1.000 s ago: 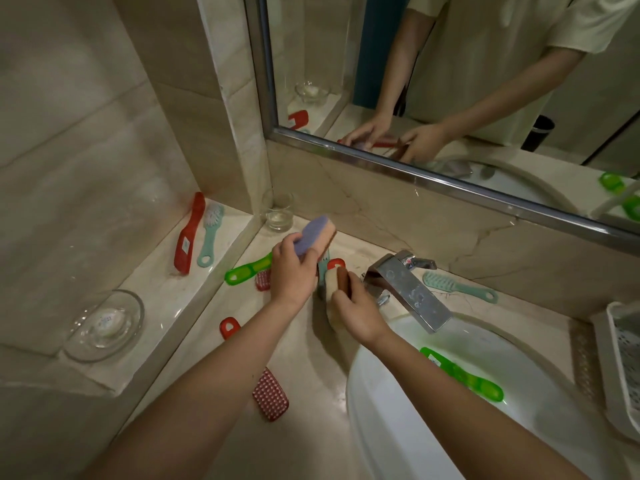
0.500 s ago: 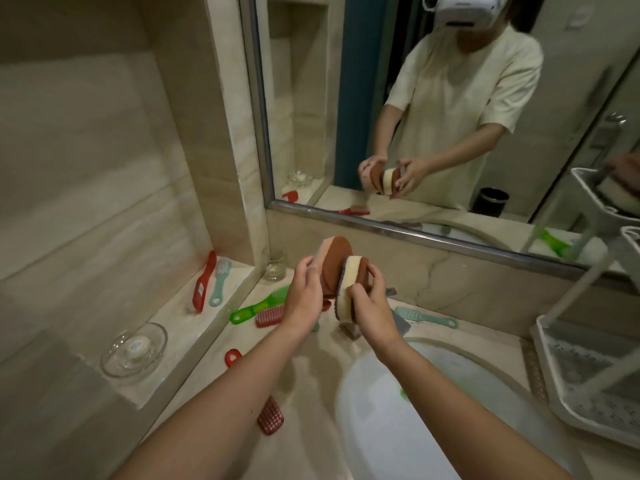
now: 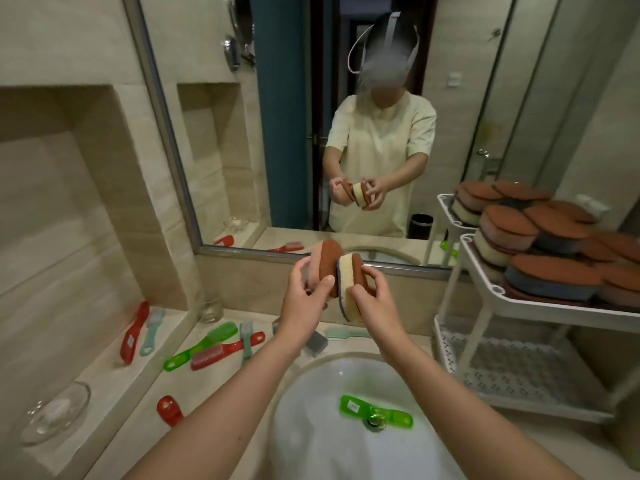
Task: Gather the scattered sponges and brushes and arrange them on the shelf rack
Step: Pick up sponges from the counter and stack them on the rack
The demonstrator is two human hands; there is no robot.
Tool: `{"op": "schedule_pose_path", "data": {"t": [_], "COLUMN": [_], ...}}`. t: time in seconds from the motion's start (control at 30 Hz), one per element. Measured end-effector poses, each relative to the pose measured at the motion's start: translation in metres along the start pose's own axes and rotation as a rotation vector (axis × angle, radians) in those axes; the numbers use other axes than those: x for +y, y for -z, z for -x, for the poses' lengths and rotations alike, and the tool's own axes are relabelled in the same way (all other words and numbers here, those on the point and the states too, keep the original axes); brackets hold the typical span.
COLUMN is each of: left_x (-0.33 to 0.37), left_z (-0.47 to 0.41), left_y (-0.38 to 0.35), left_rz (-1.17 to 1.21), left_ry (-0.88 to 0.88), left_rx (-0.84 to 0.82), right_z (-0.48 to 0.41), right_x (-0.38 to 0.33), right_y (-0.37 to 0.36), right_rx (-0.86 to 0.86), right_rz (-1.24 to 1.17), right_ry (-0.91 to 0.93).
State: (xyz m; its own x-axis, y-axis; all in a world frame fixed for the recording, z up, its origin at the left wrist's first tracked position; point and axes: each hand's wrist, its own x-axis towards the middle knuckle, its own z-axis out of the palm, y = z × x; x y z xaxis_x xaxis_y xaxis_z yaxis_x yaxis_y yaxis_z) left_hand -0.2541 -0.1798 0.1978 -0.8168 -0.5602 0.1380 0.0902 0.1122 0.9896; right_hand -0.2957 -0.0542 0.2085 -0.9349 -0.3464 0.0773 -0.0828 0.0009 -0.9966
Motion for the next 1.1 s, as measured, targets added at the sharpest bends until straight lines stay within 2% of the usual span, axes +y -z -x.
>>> {"op": "schedule_pose_path", "data": {"t": [0.23, 0.4, 0.7, 0.8, 0.9, 1.1], "left_x": [0.044, 0.071, 0.112, 0.121, 0.128, 0.139], "left_z": [0.016, 0.022, 0.043, 0.047, 0.043, 0.033], "left_y": [-0.086, -0.139, -0.234, -0.263, -0.29, -0.341], "left_rz": [0.145, 0.111, 0.166, 0.103, -0.071, -0.271], "left_ry": [-0.118, -0.183, -0.209, -0.242, -0.296, -0.511], "left_rx": [0.004, 0.005, -0.196, -0.296, -0.378, -0.35], "right_z": [-0.005, -0.011, -0.005, -0.006, -0.008, -0.017], "right_x": [-0.04, -0.068, -0.087, -0.094, -0.104, -0.112], "right_y": [0.088, 0.147, 0.252, 0.285, 0.317, 0.371], "right_rx": [0.035, 0.175, 0.298, 0.351, 0.422, 0.538], "right_rz": [0.016, -0.023, 0.048, 0.06, 0.091, 0.154], "right_ry": [0.102, 0.174, 0.258, 0.289, 0.296, 0.29]}}
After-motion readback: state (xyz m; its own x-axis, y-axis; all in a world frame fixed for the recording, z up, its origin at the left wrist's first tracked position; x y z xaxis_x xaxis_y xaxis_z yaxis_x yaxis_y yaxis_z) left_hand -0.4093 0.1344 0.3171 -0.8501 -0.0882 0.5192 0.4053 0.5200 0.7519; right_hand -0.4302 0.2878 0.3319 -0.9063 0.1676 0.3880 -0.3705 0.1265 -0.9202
